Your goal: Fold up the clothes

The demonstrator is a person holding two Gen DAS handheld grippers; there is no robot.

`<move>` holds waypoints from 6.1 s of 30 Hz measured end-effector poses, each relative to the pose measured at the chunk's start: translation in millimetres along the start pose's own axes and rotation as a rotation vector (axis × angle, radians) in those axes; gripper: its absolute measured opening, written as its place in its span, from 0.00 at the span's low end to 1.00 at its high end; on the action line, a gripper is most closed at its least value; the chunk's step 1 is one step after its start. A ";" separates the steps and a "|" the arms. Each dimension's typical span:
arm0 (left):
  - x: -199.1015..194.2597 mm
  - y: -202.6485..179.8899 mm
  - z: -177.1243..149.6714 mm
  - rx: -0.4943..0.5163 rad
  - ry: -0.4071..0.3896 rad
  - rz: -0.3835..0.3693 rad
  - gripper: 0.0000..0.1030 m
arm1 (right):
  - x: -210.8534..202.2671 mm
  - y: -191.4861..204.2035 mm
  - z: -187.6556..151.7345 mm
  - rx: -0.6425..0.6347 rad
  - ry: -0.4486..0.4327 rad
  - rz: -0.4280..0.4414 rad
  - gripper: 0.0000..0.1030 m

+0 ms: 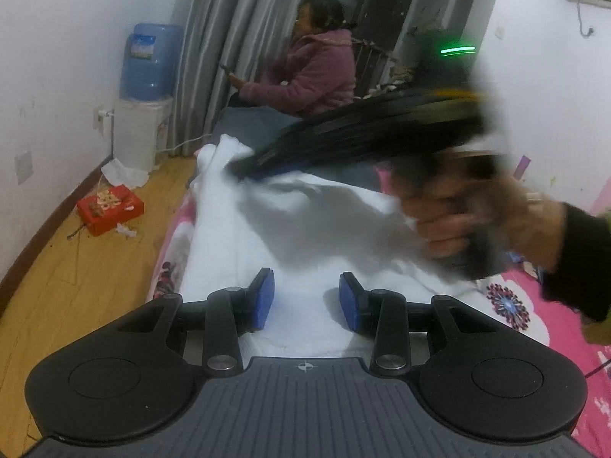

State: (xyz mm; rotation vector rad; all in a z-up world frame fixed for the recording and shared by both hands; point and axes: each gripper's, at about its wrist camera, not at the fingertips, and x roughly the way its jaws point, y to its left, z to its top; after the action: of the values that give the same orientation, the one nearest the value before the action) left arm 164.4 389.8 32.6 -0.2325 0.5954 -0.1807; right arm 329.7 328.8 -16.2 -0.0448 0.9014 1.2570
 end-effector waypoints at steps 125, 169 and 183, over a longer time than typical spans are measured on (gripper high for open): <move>-97.1 -34.2 -23.9 0.079 -0.154 0.158 0.24 | -165.7 133.2 -241.7 -0.285 0.002 -0.248 0.02; -48.5 -203.6 -98.2 1.023 0.132 0.135 0.01 | -181.1 -87.5 -52.2 0.447 -0.322 -0.049 0.12; -61.2 -208.8 -90.4 0.884 0.136 0.054 0.17 | -222.0 -160.4 -115.8 0.771 -0.429 -0.182 0.24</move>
State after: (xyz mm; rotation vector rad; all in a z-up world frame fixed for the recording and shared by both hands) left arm 41.8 189.2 48.4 0.6552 0.6050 -0.3905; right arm 392.4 38.4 -28.6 0.7117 0.9229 0.6487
